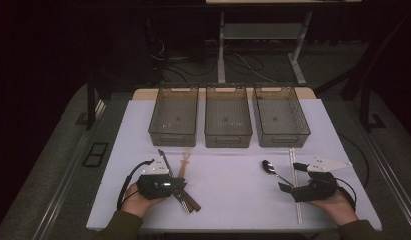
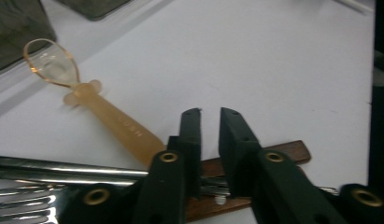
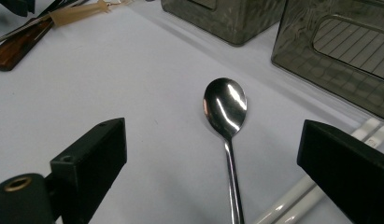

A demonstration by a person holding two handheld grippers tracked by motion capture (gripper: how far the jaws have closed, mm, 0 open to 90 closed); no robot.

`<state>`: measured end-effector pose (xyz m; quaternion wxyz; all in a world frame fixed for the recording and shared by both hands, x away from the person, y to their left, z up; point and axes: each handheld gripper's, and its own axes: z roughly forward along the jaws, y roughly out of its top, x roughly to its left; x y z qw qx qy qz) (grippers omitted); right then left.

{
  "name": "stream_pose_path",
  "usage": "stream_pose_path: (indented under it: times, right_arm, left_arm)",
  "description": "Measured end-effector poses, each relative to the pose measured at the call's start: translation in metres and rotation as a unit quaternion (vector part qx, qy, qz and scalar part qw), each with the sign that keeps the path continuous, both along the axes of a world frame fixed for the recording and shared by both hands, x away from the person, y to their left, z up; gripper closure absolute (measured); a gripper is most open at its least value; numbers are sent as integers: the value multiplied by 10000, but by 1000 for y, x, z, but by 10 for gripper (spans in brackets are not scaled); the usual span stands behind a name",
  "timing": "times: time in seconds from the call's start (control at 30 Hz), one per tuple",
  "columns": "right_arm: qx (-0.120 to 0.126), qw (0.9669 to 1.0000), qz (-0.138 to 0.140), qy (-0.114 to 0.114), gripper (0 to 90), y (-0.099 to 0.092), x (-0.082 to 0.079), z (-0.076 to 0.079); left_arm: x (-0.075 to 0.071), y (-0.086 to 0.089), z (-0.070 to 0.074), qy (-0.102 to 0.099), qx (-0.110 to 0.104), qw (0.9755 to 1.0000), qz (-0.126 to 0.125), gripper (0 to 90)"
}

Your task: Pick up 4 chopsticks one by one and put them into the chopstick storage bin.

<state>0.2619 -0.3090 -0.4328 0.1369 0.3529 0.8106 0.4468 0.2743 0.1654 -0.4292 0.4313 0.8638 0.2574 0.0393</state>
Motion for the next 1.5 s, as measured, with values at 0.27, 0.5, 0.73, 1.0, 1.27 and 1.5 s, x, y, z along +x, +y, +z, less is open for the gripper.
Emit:
stream_pose_path:
  times: [0.27, 0.5, 0.73, 1.0, 1.27, 1.5]
  right_arm:
    - [5, 10000, -33, 9, 83, -1, 0, 0]
    - [4, 10000, -51, 8, 83, -1, 0, 0]
    - [5, 10000, -67, 1, 83, -2, 0, 0]
    - [-10, 10000, -66, 4, 82, -2, 1, 0]
    - [-8, 10000, -71, 6, 83, -2, 0, 0]
    - [-14, 10000, -76, 6, 83, -2, 1, 0]
  left_arm:
    - [-6, -9, -4, 207, 187, 9993, -267, 887]
    - [-13, -12, -6, 259, 340, 9985, -334, 887]
    - [-16, -12, -7, 313, 431, 9979, -379, 887]
    - [-21, -11, -7, 317, 501, 9976, -352, 887]
    - [-25, -7, -6, 296, 534, 9977, -305, 887]
    - [-27, -2, -6, 295, 556, 9977, -240, 888]
